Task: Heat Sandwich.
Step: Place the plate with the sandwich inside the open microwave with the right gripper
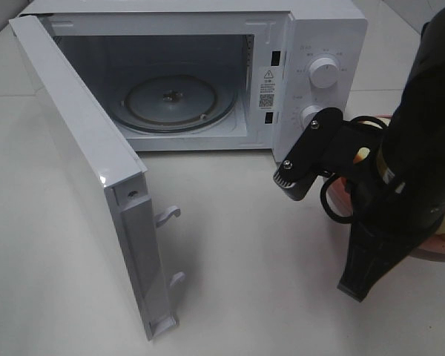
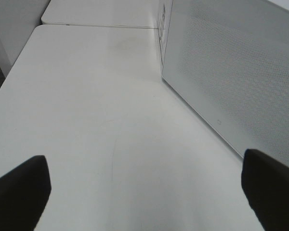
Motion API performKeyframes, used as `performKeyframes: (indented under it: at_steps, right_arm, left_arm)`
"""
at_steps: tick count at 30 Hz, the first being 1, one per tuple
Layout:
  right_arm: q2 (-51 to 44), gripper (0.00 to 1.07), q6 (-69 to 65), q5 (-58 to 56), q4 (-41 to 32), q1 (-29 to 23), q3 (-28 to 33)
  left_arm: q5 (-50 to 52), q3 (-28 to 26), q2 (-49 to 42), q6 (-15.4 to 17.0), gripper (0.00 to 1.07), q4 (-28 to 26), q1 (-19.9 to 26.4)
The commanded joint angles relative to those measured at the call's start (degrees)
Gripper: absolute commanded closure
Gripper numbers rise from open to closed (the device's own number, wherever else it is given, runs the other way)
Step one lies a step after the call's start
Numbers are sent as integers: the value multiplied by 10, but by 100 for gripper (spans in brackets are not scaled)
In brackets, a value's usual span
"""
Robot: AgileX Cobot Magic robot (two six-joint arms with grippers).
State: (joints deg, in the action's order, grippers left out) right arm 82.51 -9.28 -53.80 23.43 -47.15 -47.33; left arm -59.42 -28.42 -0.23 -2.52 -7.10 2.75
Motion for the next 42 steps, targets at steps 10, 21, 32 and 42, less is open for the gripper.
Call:
performKeyframes:
  at_steps: [10, 21, 32, 42]
  right_arm:
    - [-7, 105, 107, 1, 7, -43, 0]
    - [-7, 105, 237, 43, -6, -43, 0]
    - [-7, 105, 409, 85, -40, -43, 0]
    - [-7, 105, 547, 109, -65, -43, 0]
  left_arm:
    - [2, 1, -17, 3, 5, -1, -2]
    - [2, 1, -17, 3, 5, -1, -2]
    - [2, 1, -17, 3, 5, -1, -2]
    - [2, 1, -17, 3, 5, -1, -2]
